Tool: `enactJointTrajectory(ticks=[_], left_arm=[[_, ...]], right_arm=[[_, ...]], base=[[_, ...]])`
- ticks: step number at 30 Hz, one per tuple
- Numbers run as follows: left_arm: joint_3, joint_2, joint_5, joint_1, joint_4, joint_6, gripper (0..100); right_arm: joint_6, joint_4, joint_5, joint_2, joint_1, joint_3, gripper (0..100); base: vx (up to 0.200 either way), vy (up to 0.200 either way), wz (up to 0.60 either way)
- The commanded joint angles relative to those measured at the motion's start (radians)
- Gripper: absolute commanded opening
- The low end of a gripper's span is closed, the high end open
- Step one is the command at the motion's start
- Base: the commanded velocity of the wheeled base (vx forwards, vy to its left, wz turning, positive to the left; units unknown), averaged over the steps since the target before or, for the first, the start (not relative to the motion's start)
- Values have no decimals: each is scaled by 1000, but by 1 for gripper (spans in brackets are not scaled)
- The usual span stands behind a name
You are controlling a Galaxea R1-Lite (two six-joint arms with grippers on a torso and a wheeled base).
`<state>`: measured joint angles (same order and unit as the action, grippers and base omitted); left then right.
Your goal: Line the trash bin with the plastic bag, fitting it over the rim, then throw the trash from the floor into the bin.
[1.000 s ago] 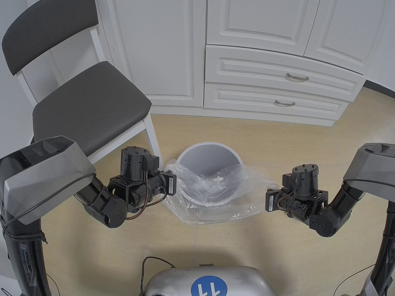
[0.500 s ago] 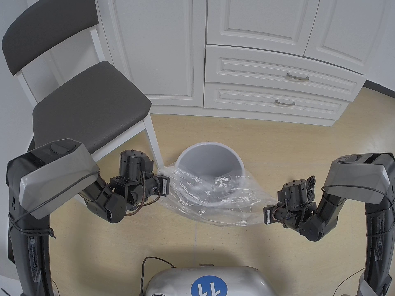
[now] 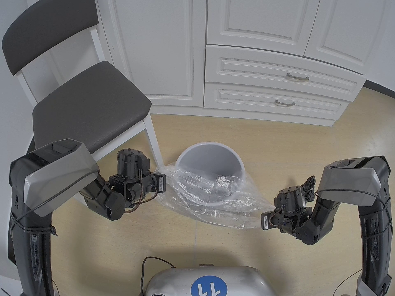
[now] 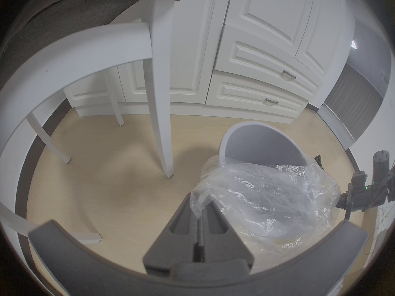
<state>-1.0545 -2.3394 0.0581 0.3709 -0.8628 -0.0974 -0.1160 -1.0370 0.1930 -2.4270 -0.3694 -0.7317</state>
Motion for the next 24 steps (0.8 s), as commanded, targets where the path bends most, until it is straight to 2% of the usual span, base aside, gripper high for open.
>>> enactJointTrajectory(ticks=[1, 7, 8, 13, 15, 18, 20, 21, 22, 24], left_arm=[[2, 14, 0, 3, -4, -2, 0], [4, 18, 0, 5, -2, -2, 0], [4, 18, 0, 7, -4, -2, 0], [4, 18, 0, 8, -4, -2, 0], [1, 20, 2, 8, -4, -2, 0], [-2, 20, 2, 5, -4, -2, 0], [-4, 18, 2, 3, -2, -2, 0], [-6, 18, 2, 3, -2, -2, 0], [-7, 17, 0, 2, -2, -2, 0], [-9, 18, 0, 0, -4, -4, 0]], right_arm=[[-1, 0, 0, 16, -6, 6, 0], [-5, -86, 8, 16, -23, 29, 0], [-2, -101, 10, 17, -26, 40, 100], [22, -112, -7, 89, -31, 101, 100], [65, -113, -47, 138, -19, 152, 100], [133, -117, -193, 227, 32, 239, 100], [170, -124, -320, 275, 81, 285, 100], [174, -126, -339, 279, 90, 290, 100], [205, -147, -455, 296, 153, 318, 100], [234, -189, -564, 295, 216, 336, 100]], base=[[0, 0, 0], [0, 0, 0], [0, 0, 0], [0, 0, 0], [0, 0, 0], [0, 0, 0], [0, 0, 0], [0, 0, 0], [0, 0, 0], [0, 0, 0]])
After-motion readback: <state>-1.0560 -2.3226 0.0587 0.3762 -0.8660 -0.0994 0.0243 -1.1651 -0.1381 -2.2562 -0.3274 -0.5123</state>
